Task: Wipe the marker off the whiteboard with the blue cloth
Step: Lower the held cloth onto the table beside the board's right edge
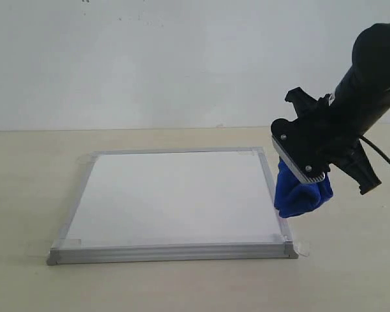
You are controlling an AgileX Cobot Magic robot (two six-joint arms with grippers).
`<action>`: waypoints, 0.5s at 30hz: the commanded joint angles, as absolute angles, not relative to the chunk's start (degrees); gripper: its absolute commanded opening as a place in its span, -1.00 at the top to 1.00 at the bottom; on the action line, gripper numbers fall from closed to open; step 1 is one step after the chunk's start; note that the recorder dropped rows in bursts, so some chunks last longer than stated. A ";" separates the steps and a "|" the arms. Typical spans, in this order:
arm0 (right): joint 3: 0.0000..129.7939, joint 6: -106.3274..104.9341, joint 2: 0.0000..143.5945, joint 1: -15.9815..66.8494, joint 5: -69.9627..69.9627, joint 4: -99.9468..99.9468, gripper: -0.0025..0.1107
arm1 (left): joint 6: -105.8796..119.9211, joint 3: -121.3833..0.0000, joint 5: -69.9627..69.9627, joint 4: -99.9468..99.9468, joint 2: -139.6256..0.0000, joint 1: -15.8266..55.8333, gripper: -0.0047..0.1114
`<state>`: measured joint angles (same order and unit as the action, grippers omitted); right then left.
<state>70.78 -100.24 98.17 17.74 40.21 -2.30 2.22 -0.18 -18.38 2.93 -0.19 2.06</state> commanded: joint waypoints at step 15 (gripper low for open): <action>70.64 -90.36 97.80 17.22 42.30 11.25 0.96 | 2.48 0.00 -18.18 3.60 0.00 2.45 0.85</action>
<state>70.78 -94.05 98.17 17.60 42.01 9.58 2.22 -0.18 -18.38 2.93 -0.19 2.06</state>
